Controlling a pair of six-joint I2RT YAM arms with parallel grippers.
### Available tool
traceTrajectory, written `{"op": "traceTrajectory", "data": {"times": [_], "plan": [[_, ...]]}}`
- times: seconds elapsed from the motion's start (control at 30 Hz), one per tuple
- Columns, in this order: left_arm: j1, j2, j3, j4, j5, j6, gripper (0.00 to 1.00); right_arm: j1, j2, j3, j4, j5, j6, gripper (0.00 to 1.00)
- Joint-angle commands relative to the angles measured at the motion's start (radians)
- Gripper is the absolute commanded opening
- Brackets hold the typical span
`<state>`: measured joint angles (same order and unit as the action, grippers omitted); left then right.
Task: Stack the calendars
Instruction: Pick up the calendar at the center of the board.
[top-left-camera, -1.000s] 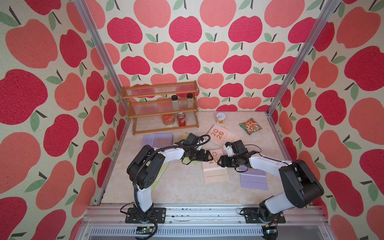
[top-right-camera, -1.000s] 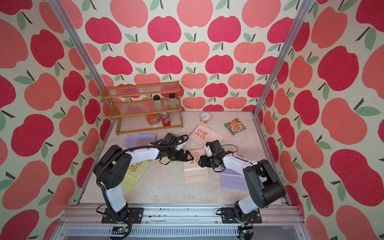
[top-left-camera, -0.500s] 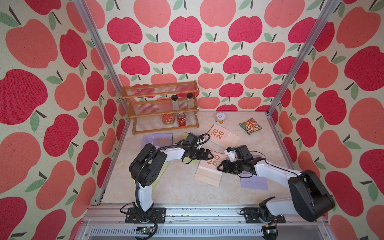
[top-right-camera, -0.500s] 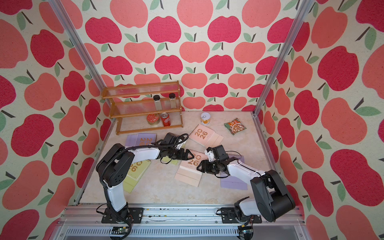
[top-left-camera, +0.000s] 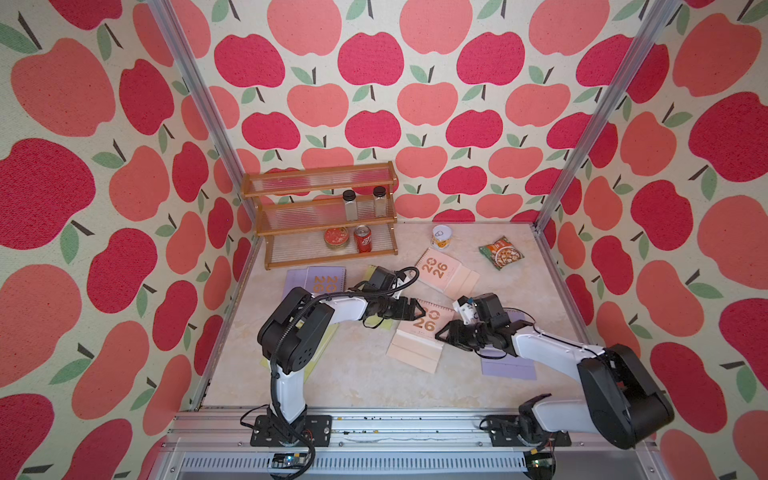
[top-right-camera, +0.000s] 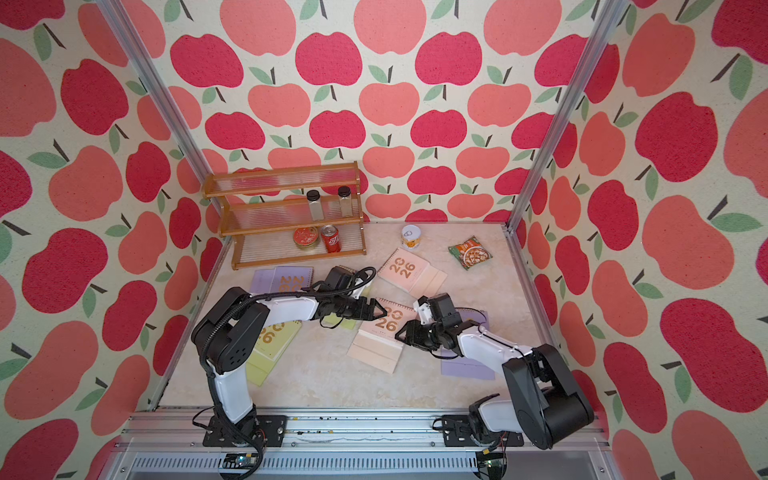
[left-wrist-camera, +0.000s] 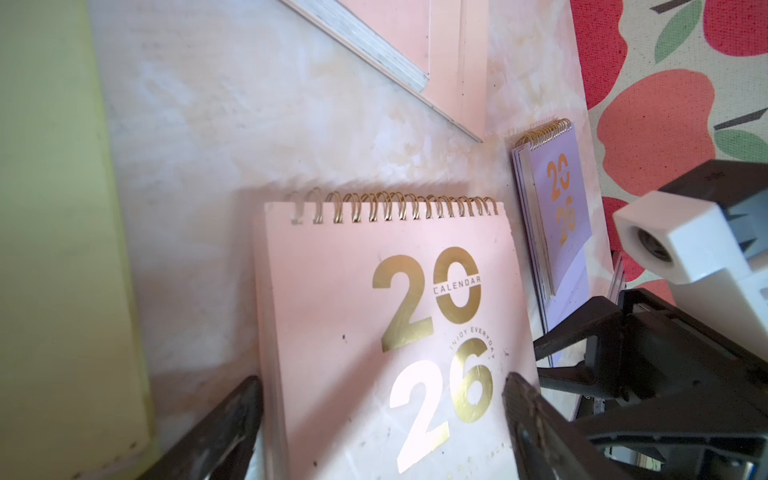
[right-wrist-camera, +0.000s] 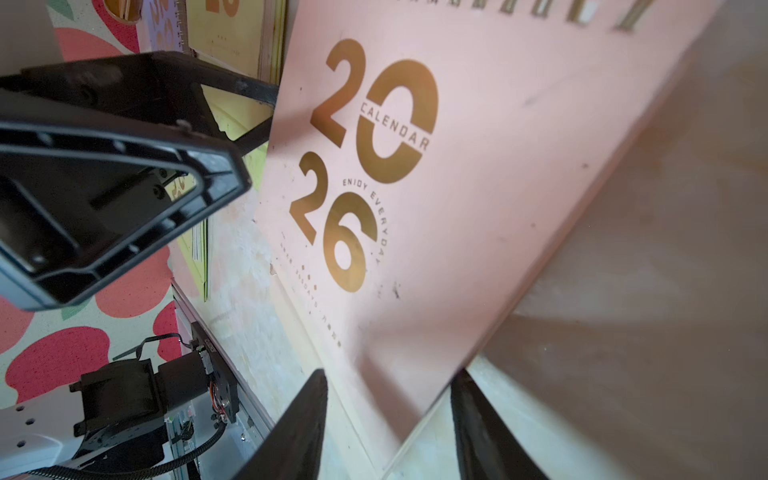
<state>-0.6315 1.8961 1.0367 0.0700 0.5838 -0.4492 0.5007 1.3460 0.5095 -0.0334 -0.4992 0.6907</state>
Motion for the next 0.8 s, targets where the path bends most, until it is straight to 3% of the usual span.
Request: {"op": "traceTrajectory", "data": {"times": [0.0, 0.53, 0.63, 0.77], "plan": [[-0.028, 0.006, -0.043, -0.073, 0.102, -0.004, 0.87, 0.002, -0.037, 0.011, 0.188, -0.023, 0.036, 0.48], [-0.027, -0.057, -0.049, -0.061, 0.084, -0.006, 0.86, 0.005, -0.029, 0.001, 0.244, -0.012, 0.073, 0.32], [-0.027, -0.075, -0.049, -0.068, 0.07, -0.002, 0.86, 0.004, -0.018, 0.004, 0.237, 0.0, 0.07, 0.23], [-0.014, -0.109, -0.049, -0.097, 0.034, 0.012, 0.86, 0.0, -0.024, 0.021, 0.201, 0.008, 0.049, 0.02]]}}
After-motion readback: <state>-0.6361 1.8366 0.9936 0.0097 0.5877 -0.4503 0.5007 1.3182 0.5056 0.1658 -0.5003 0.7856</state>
